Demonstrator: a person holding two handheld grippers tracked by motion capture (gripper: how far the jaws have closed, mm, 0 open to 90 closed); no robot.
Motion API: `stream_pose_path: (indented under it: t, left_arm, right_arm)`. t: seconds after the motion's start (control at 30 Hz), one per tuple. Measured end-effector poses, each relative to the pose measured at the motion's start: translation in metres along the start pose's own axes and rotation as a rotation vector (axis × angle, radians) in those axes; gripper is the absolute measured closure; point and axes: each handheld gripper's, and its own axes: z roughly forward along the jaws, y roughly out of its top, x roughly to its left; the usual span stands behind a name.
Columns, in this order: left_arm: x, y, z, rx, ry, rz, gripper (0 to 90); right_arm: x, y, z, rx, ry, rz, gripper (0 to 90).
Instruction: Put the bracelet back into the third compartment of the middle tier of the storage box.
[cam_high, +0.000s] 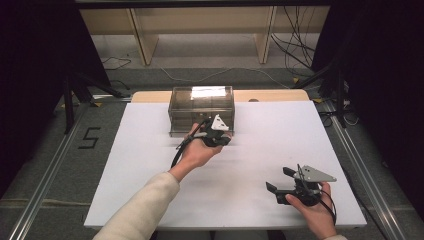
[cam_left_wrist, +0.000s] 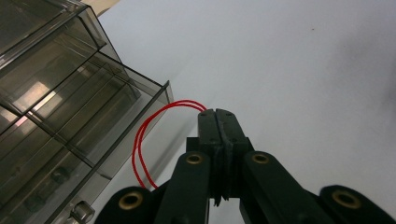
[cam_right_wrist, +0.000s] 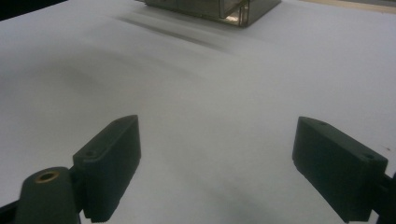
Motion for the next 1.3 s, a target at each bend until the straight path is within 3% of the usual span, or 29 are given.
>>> stream_pose_path:
  t: [1.3]
  left_arm:
    - [0.012, 0.009, 0.001, 0.002, 0.030, -0.009, 89.9]
  right_arm:
    - [-0.001, 0.000, 0.000, -0.002, -0.001, 0.002, 16.5]
